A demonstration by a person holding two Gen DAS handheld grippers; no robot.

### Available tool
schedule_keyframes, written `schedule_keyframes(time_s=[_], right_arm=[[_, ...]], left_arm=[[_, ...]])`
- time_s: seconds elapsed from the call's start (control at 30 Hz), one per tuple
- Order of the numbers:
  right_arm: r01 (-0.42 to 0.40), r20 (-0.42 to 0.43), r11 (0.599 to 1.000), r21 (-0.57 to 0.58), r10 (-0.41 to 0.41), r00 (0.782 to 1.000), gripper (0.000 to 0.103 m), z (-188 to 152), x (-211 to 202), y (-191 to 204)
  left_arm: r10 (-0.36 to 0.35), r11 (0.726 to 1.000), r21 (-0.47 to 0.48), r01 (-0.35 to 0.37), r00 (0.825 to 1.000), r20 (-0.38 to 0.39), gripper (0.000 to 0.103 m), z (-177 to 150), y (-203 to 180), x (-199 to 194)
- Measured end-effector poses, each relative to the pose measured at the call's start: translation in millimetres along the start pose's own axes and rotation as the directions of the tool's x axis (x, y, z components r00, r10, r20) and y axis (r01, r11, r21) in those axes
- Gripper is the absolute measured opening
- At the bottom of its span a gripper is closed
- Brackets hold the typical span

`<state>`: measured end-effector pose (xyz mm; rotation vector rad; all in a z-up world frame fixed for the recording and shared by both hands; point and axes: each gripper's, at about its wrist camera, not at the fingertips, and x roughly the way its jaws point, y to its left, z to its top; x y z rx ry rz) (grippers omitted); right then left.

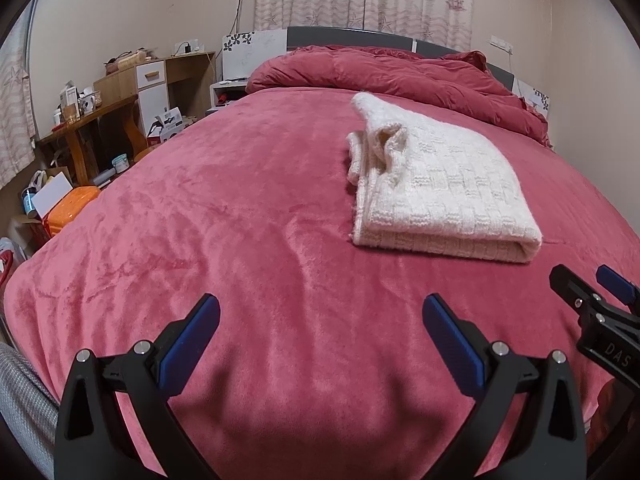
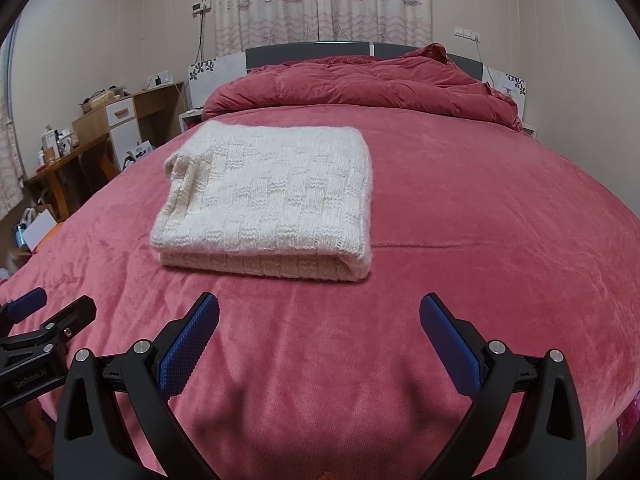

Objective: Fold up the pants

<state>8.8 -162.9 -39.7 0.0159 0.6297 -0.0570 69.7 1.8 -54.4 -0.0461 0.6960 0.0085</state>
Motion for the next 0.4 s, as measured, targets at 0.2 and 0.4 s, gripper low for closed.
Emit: schedule_keyframes(time_s=[0.2,0.4], right_arm=[[0.018,-0.02,1.0,0.005,-0.018,1.0,0.1,1,6,-5],[0.197,-0.113,0.978,0.071,-0.189,0.976,0.1,18,35,-39]], left_arm=[[0.0,1.0,0.004,0.0,0.999,-0.05,0.101,-1,-1,12],[-0.016,0.999,0.037,0.022,0.988,-0.152,0.101,6,5,47]])
